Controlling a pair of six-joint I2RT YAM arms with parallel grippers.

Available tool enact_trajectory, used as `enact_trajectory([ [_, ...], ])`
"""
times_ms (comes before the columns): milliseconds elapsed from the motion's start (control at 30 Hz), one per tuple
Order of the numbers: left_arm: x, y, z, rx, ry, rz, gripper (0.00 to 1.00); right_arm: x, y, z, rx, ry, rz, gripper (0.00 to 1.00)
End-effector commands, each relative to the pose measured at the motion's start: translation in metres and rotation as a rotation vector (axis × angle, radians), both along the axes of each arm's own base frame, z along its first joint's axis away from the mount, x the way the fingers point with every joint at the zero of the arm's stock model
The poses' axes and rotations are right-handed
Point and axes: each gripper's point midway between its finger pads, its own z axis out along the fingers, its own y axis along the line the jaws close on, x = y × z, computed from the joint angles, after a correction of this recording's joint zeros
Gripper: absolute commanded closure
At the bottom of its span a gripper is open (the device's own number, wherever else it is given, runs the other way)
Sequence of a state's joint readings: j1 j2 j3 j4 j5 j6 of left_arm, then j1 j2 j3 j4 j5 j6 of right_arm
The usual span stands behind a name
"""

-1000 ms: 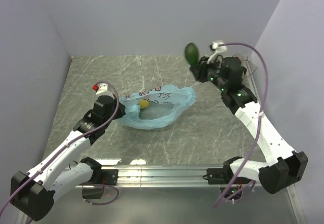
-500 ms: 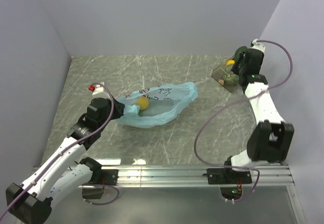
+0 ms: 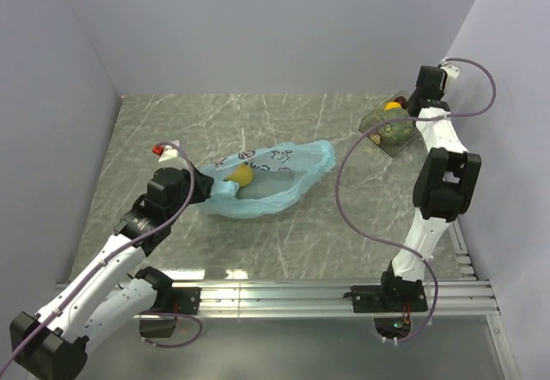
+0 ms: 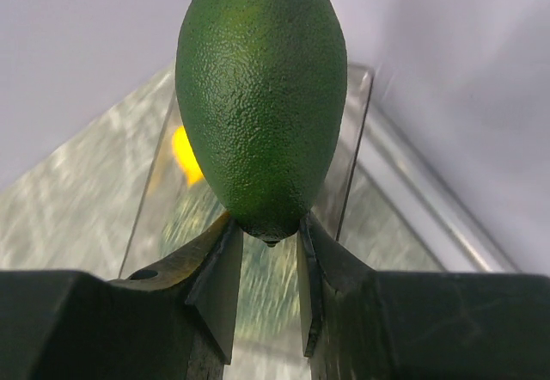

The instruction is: Untie the knot of the plastic bag and take out the fruit

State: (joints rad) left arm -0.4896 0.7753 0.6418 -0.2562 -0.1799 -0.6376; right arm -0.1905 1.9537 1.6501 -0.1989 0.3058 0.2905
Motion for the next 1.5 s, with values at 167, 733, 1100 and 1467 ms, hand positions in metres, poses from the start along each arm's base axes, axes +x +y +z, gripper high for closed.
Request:
enact_trajectory([
  [167,0.003,-0.002,0.011,-0.005,-0.067,-0.022,0.99,0.02,-0.042,-0.011,-0.068,0.015,-0.122,1.0],
  [733,0.007,-0.008,-0.002,0.002,-0.034,-0.037,0.99,0.028,-0.04,-0.071,0.026,0.226,0.026,0.8],
  [1100,0.006,-0.01,0.0,-0.011,-0.046,-0.046,1.0,0.02,-0.027,-0.05,0.036,0.195,0.094,0.28],
  [1467,0.004,-0.008,0.004,-0.023,-0.062,-0.041,0.99,-0.004,-0.009,0.013,-0.017,0.072,0.09,0.26],
])
